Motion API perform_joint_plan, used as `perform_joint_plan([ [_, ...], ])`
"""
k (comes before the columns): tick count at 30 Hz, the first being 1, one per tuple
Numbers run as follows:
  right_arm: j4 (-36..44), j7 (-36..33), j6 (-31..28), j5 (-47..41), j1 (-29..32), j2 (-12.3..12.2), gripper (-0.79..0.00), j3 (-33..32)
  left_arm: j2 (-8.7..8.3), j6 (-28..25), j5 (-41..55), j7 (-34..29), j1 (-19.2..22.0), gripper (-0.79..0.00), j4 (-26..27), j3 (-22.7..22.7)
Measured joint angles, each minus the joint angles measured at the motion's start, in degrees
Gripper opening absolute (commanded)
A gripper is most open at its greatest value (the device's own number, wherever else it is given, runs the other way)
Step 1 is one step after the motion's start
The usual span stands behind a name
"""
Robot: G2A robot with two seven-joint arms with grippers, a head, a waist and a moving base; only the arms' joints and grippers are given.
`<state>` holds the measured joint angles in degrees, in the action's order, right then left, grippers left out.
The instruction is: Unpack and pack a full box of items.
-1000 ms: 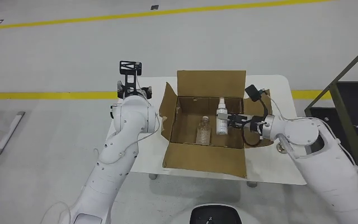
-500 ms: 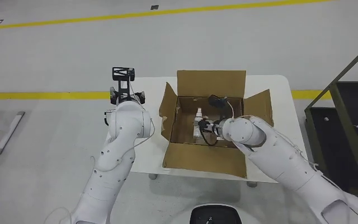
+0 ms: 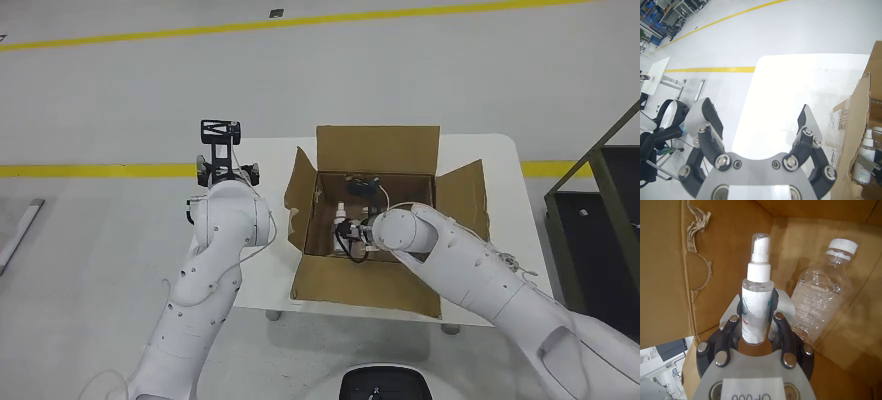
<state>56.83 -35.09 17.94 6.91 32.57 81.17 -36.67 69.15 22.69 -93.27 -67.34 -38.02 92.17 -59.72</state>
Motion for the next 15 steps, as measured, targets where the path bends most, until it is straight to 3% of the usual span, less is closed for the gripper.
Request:
perform_joint_plan([
  [6,-2.3,-1.3,-1.5,-0.1,-0.7,1.0,-0.520,0.2,0.00,0.0,0.0,0.0,0.0,0.000,0.0,0.0],
  [9,-3.0,-1.5,-1.9,0.0,-0.8,1.2,-0.453,-0.2,0.00,0.0,0.0,0.0,0.0,0.000,0.0,0.0],
  [12,-3.4,-1.8,-2.2,0.2,-0.8,1.4,-0.514,-0.5,0.00,0.0,0.0,0.0,0.0,0.000,0.0,0.0],
  [15,-3.6,-2.3,-2.6,0.8,-0.7,1.5,-0.459,-0.8,0.00,0.0,0.0,0.0,0.0,0.000,0.0,0.0],
])
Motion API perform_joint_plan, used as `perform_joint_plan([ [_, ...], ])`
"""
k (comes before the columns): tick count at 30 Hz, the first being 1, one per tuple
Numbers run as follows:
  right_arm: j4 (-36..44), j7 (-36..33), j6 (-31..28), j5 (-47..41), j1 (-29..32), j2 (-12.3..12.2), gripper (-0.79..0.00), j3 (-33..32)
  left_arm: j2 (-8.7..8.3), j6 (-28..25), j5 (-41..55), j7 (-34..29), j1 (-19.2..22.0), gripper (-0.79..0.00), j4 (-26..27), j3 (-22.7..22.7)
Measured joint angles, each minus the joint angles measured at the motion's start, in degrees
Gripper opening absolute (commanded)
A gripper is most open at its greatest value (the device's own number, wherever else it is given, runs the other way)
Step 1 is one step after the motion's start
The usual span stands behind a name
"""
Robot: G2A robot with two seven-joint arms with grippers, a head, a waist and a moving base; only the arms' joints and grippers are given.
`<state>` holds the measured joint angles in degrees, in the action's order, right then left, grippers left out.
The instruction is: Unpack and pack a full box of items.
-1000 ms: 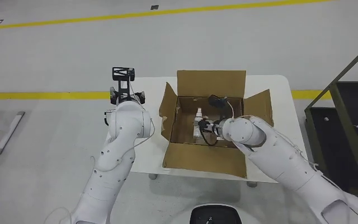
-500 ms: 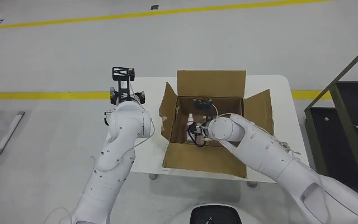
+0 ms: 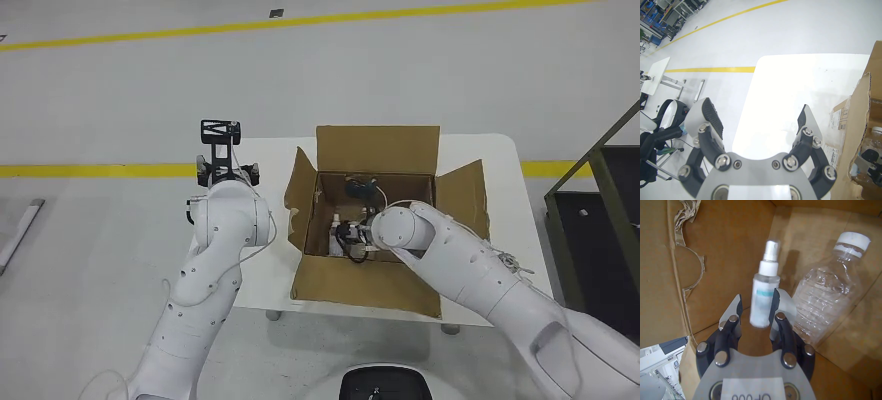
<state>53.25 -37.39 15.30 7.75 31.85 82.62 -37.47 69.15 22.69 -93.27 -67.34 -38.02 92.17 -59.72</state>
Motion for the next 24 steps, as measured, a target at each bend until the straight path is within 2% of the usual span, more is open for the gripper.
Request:
perform_joint_plan([
  [1,-0.1,-0.1,-0.1,0.1,0.1,0.0,-0.437,-0.2,0.00,0.0,0.0,0.0,0.0,0.000,0.0,0.0],
  [7,0.8,-0.6,-1.1,-1.0,0.8,-0.3,-0.456,-2.7,0.00,0.0,0.0,0.0,0.0,0.000,0.0,0.0],
  [9,2.4,-0.6,-1.5,-1.1,1.1,-0.8,-0.493,-4.2,0.00,0.0,0.0,0.0,0.0,0.000,0.0,0.0],
  [12,6.5,-1.5,-1.9,0.0,2.0,-2.4,-0.542,-8.0,0.00,0.0,0.0,0.0,0.0,0.000,0.0,0.0],
  [15,13.5,-3.8,-2.0,3.3,4.5,-5.0,-0.526,-13.7,0.00,0.0,0.0,0.0,0.0,0.000,0.0,0.0],
  [18,21.2,-8.6,-3.7,6.8,9.0,-8.1,-0.591,-21.0,0.00,0.0,0.0,0.0,0.0,0.000,0.0,0.0],
  [21,29.3,-12.4,-4.7,10.3,14.6,-10.9,-0.785,-29.5,0.00,0.0,0.0,0.0,0.0,0.000,0.0,0.0],
  [24,38.1,-14.8,-4.5,12.0,20.7,-13.0,-0.785,-38.4,0.00,0.0,0.0,0.0,0.0,0.000,0.0,0.0],
])
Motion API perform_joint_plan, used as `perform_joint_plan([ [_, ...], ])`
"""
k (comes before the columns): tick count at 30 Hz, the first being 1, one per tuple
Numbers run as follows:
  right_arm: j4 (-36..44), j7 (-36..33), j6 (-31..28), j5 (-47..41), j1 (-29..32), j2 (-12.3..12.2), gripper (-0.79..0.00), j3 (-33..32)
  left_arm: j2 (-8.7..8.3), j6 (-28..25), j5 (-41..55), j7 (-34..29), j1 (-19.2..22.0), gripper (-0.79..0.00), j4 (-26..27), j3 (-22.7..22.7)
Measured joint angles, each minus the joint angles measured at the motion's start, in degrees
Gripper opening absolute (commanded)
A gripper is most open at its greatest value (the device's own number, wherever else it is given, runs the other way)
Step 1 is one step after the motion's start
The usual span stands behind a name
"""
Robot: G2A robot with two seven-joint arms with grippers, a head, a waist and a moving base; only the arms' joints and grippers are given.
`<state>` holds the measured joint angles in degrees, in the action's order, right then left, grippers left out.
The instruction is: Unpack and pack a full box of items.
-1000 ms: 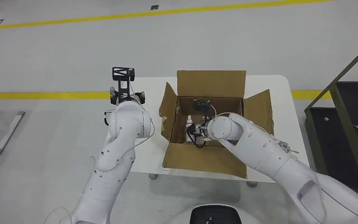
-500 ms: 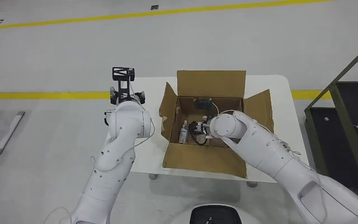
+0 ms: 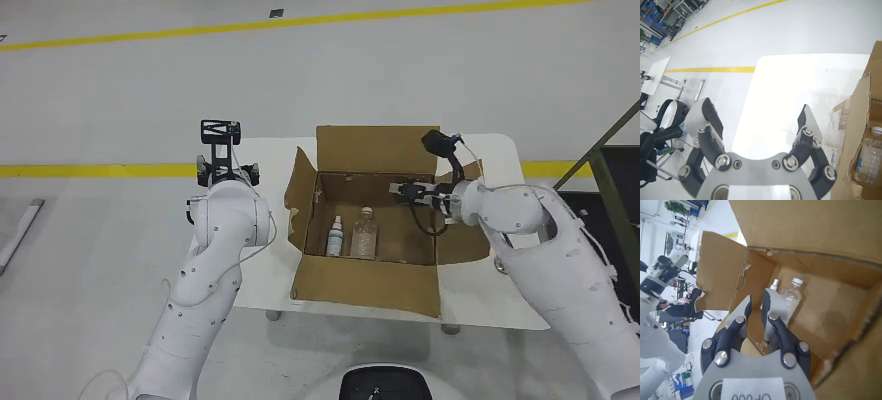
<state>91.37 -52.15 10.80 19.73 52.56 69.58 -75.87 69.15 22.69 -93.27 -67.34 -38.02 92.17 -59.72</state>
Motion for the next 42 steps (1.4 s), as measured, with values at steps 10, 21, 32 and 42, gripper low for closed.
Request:
perform_joint_plan([
  [10,24.1,-12.9,3.3,28.2,15.9,-5.0,-0.785,-21.5,0.00,0.0,0.0,0.0,0.0,0.000,0.0,0.0],
  [21,17.2,-34.1,-4.3,45.1,22.0,-6.9,-0.785,-20.7,0.00,0.0,0.0,0.0,0.0,0.000,0.0,0.0],
  [32,6.2,-31.6,-5.7,44.8,18.8,-6.6,-0.785,-14.9,0.00,0.0,0.0,0.0,0.0,0.000,0.0,0.0],
  [42,5.8,-30.3,-6.1,44.6,19.3,-6.5,-0.785,-14.3,0.00,0.0,0.0,0.0,0.0,0.000,0.0,0.0],
])
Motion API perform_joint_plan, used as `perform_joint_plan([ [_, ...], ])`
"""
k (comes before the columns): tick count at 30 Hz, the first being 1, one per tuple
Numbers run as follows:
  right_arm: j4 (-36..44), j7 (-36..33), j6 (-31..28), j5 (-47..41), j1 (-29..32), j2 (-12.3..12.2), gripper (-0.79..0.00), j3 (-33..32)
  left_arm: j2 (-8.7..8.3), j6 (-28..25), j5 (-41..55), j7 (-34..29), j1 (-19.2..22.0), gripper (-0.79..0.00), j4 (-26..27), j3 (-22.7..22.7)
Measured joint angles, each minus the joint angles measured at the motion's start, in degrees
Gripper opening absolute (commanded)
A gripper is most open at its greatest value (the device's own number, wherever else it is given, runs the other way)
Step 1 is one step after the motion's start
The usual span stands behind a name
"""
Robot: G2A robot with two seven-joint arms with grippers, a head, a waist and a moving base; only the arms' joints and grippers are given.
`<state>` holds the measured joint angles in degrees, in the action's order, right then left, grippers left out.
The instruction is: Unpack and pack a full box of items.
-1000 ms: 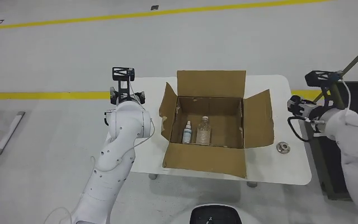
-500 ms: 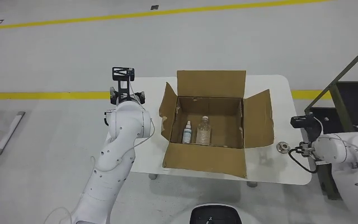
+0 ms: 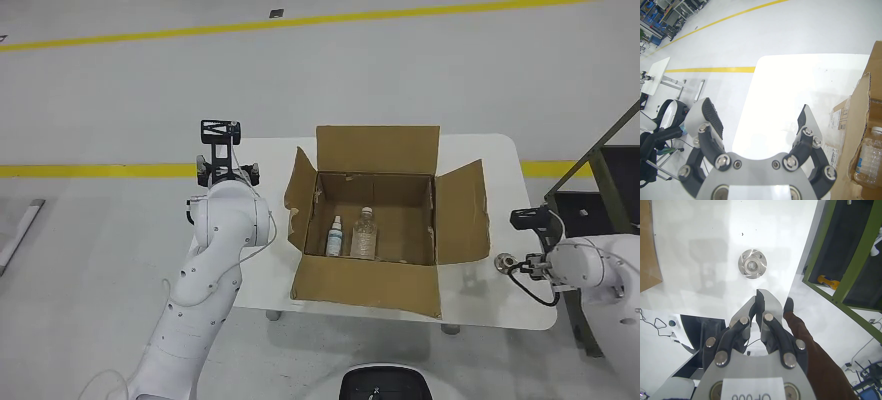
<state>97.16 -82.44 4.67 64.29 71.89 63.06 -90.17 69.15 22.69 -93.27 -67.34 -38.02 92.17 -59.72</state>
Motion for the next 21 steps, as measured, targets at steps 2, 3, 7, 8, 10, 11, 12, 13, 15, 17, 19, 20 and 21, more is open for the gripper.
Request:
perform_joint_plan([
  [2,-1.0,2.0,-0.4,0.7,-0.2,0.1,-0.785,1.4,0.00,0.0,0.0,0.0,0.0,0.000,0.0,0.0],
  [3,-1.5,2.6,-0.6,0.6,-0.6,0.1,-0.785,1.9,0.00,0.0,0.0,0.0,0.0,0.000,0.0,0.0],
  [7,-4.7,5.0,-2.3,-0.5,-3.3,0.3,-0.514,3.6,0.00,0.0,0.0,0.0,0.0,0.000,0.0,0.0],
  [8,-5.4,5.4,-2.7,-0.8,-3.8,0.4,-0.499,4.0,0.00,0.0,0.0,0.0,0.0,0.000,0.0,0.0],
  [10,-7.2,6.4,-3.7,-0.8,-5.2,0.4,-0.471,4.8,0.00,0.0,0.0,0.0,0.0,0.000,0.0,0.0],
  [11,-8.1,6.7,-4.1,-0.7,-5.7,0.4,-0.468,5.2,0.00,0.0,0.0,0.0,0.0,0.000,0.0,0.0],
  [12,-8.9,7.1,-4.5,-0.5,-6.3,0.4,-0.459,5.5,0.00,0.0,0.0,0.0,0.0,0.000,0.0,0.0],
  [13,-10.0,7.4,-4.9,-0.2,-7.0,0.4,-0.409,5.9,0.00,0.0,0.0,0.0,0.0,0.000,0.0,0.0],
  [15,-11.6,7.9,-4.8,0.0,-8.0,0.5,-0.409,6.4,0.00,0.0,0.0,0.0,0.0,0.000,0.0,0.0],
  [17,-12.8,8.1,-4.8,-0.2,-9.0,0.5,-0.416,6.7,0.00,0.0,0.0,0.0,0.0,0.000,0.0,0.0],
  [19,-13.5,8.2,-4.9,-0.2,-9.5,0.5,-0.425,6.8,0.00,0.0,0.0,0.0,0.0,0.000,0.0,0.0],
  [20,-13.7,8.3,-5.0,-0.1,-9.6,0.5,-0.428,6.8,0.00,0.0,0.0,0.0,0.0,0.000,0.0,0.0],
  [21,-14.0,8.4,-5.0,-0.1,-9.7,0.5,-0.425,6.8,0.00,0.0,0.0,0.0,0.0,0.000,0.0,0.0],
])
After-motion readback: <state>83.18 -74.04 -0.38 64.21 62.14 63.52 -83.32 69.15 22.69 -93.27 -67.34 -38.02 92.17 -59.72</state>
